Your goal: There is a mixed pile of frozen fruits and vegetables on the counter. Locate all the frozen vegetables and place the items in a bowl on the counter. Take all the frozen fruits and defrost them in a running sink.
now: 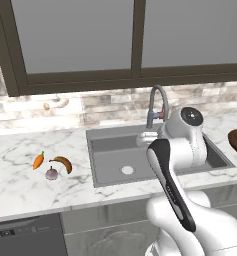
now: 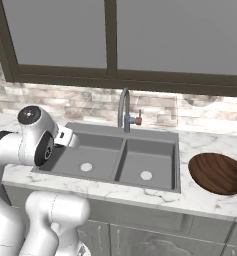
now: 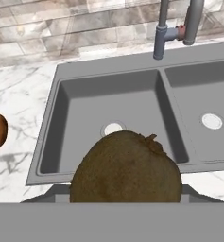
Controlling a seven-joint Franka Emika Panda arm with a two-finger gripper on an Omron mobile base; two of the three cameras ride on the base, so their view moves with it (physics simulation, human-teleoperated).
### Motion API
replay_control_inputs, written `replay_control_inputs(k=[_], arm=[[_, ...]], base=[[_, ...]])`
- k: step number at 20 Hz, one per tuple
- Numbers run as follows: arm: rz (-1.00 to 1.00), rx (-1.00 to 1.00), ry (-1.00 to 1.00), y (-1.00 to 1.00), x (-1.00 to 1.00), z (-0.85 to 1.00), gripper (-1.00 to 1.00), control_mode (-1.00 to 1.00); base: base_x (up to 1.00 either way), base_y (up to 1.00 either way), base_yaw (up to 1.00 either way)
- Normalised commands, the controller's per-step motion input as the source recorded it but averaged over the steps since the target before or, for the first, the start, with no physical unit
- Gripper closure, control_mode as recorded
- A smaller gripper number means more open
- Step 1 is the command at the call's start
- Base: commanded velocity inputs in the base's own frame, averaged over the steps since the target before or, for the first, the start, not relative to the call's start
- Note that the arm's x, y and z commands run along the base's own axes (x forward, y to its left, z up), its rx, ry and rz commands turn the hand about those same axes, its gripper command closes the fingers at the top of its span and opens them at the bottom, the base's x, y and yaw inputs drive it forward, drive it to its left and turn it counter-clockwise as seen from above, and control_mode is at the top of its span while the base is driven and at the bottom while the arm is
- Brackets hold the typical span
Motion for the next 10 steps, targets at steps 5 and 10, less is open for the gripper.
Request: replay_control_inputs(k=[5, 10], arm=[[0.0, 0.0, 0.0, 0.0, 0.15, -0.2, 1.0, -1.0], [0.0, 0.0, 0.02, 0.0, 0.26, -0.11, 1.0, -1.0]], base=[[0.0, 0.0, 0.0], [0.0, 0.0, 0.0]])
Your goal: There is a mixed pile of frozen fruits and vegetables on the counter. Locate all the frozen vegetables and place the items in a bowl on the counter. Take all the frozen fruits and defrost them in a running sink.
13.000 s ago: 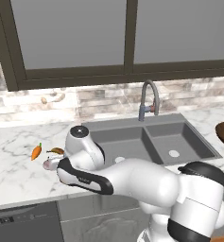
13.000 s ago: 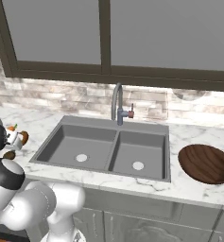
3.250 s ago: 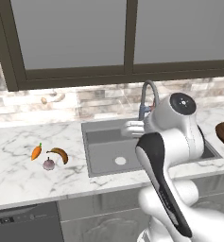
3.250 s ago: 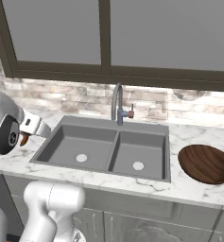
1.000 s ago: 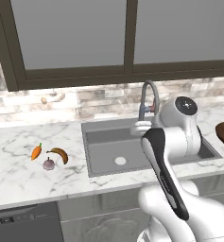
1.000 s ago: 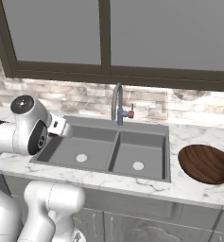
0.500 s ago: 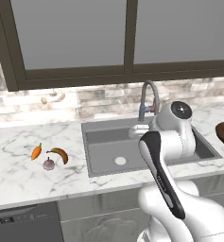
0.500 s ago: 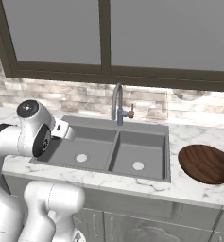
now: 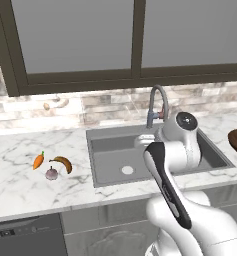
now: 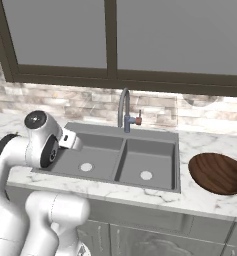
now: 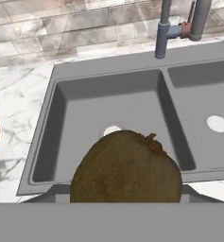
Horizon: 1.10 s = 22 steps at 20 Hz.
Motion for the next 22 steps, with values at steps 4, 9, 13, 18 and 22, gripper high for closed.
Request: replay_control_inputs(k=[4, 9, 13, 18, 22], arm=[[0.0, 0.0, 0.04, 0.0, 0.31, -0.08, 1.0, -1.0], [0.0, 0.0, 0.06, 0.0, 0.27, -0.12, 1.0, -1.0], [0.0, 0.0, 0.09, 0.0, 0.24, -0.15, 1.0, -1.0], [0.0, 0.0, 0.09, 0.0, 0.22, -0.2, 1.0, -1.0], [0.0, 0.0, 0.01, 0.0, 0.14, -0.29, 1.0, -1.0]], base=[[0.0, 0.0, 0.0], [0.0, 0.0, 0.0], [0.0, 0.0, 0.0], [0.0, 0.0, 0.0], [0.0, 0.0, 0.0]])
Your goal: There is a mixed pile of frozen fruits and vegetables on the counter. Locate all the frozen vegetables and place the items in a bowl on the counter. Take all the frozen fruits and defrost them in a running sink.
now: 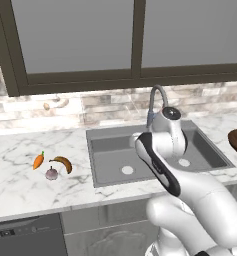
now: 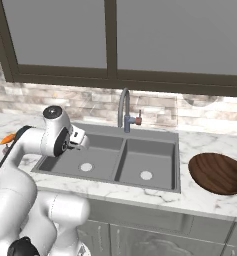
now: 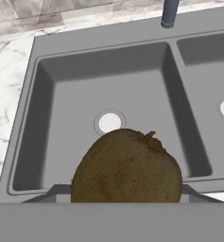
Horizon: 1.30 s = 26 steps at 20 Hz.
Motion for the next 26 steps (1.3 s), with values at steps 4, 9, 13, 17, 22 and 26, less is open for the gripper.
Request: replay_control_inputs(k=[4, 9, 13, 17, 22, 26], arm=[[0.0, 0.0, 0.0, 0.0, 0.09, -0.32, 1.0, -1.0], [0.0, 0.0, 0.0, 0.0, 0.09, -0.27, 1.0, -1.0], [0.0, 0.0, 0.0, 0.0, 0.11, -0.19, 1.0, -1.0], [0.0, 0.0, 0.0, 0.0, 0.13, -0.15, 1.0, -1.0], [0.0, 0.0, 0.0, 0.0, 0.21, -0.15, 1.0, -1.0], [0.0, 0.0, 0.0, 0.0, 0.25, -0.15, 1.0, -1.0]], base=[[0.0, 0.0, 0.0], [0.0, 0.0, 0.0], [0.0, 0.0, 0.0], [0.0, 0.0, 0.0], [0.0, 0.0, 0.0], [0.0, 0.0, 0.0]])
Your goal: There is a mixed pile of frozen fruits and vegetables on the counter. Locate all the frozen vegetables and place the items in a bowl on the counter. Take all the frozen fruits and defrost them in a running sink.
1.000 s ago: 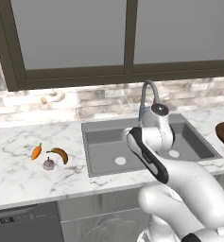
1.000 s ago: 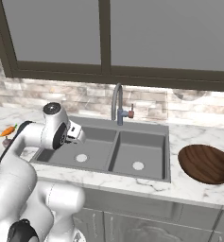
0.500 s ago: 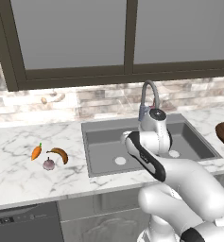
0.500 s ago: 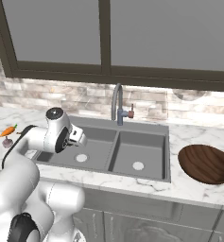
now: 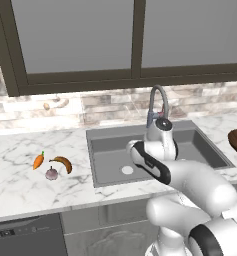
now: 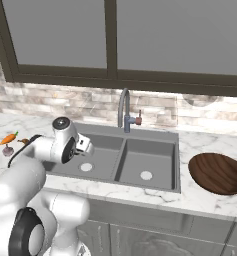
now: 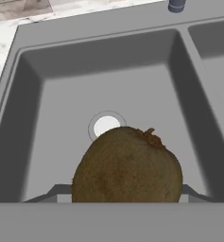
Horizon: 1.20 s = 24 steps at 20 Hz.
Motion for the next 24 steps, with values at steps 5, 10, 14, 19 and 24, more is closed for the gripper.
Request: replay_control_inputs(k=[5, 10, 14, 19, 24], arm=[[0.0, 0.0, 0.0, 0.0, 0.24, -0.15, 1.0, -1.0], [0.0, 0.0, 0.01, 0.0, 0.16, -0.1, 1.0, -1.0], [0.0, 0.0, 0.03, 0.0, 0.14, -0.11, 1.0, -1.0], [0.0, 0.0, 0.04, 0.0, 0.13, -0.12, 1.0, -1.0], [0.0, 0.0, 0.02, 0.0, 0.07, -0.17, 1.0, -1.0]], base=[[0.0, 0.0, 0.0], [0.0, 0.0, 0.0], [0.0, 0.0, 0.0], [0.0, 0.0, 0.0], [0.0, 0.0, 0.0]])
